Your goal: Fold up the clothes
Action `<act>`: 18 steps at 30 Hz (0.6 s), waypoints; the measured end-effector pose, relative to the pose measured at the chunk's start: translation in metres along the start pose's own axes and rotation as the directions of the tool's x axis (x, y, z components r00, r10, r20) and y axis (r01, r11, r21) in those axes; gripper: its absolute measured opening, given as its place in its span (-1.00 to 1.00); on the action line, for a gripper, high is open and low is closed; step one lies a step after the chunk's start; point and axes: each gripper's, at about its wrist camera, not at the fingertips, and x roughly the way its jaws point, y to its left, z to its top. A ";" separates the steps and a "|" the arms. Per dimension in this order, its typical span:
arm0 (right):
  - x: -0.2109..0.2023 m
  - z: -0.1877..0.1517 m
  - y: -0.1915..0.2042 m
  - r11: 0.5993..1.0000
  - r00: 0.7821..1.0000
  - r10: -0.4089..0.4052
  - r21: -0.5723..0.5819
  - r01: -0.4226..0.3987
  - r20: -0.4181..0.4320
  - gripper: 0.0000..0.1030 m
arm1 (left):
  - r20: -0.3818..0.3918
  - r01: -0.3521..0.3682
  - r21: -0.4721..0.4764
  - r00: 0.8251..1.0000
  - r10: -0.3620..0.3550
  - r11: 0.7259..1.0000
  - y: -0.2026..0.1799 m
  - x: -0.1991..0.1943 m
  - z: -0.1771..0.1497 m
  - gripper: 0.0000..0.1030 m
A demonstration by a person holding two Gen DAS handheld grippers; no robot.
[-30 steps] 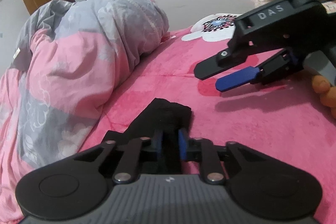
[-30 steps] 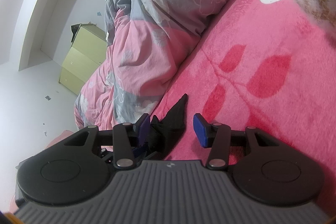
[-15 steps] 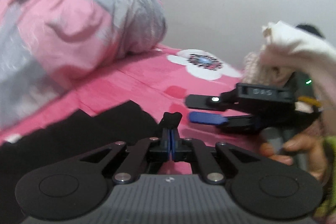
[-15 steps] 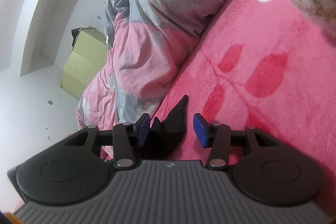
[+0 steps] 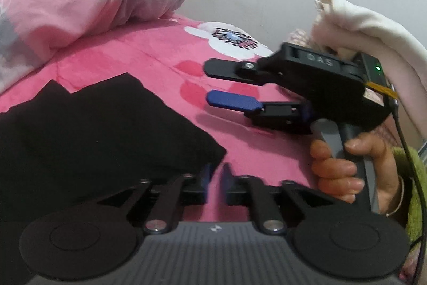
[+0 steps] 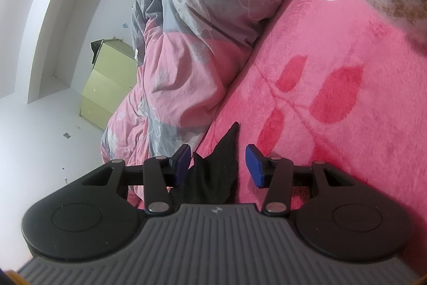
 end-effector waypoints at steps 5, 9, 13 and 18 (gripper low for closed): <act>-0.001 0.001 -0.003 1.000 1.000 0.009 0.013 -0.009 0.003 -0.13 | 0.055 0.042 0.049 0.998 -0.044 0.998 -0.017 -0.029 0.000 -0.30; 0.001 0.001 -0.002 1.000 1.000 -0.001 0.000 0.001 -0.004 -0.13 | 0.101 -0.062 0.051 0.993 0.057 0.997 -0.018 -0.055 -0.008 -0.30; 0.011 0.002 0.006 0.998 0.998 -0.048 -0.038 0.047 -0.035 -0.12 | 0.143 -0.107 -0.116 0.982 0.124 0.987 0.007 -0.061 -0.013 -0.34; 0.041 0.018 0.041 0.979 0.988 -0.132 -0.167 0.117 -0.079 -0.11 | 0.132 -0.136 -0.260 0.976 0.175 0.956 0.031 -0.046 -0.023 -0.35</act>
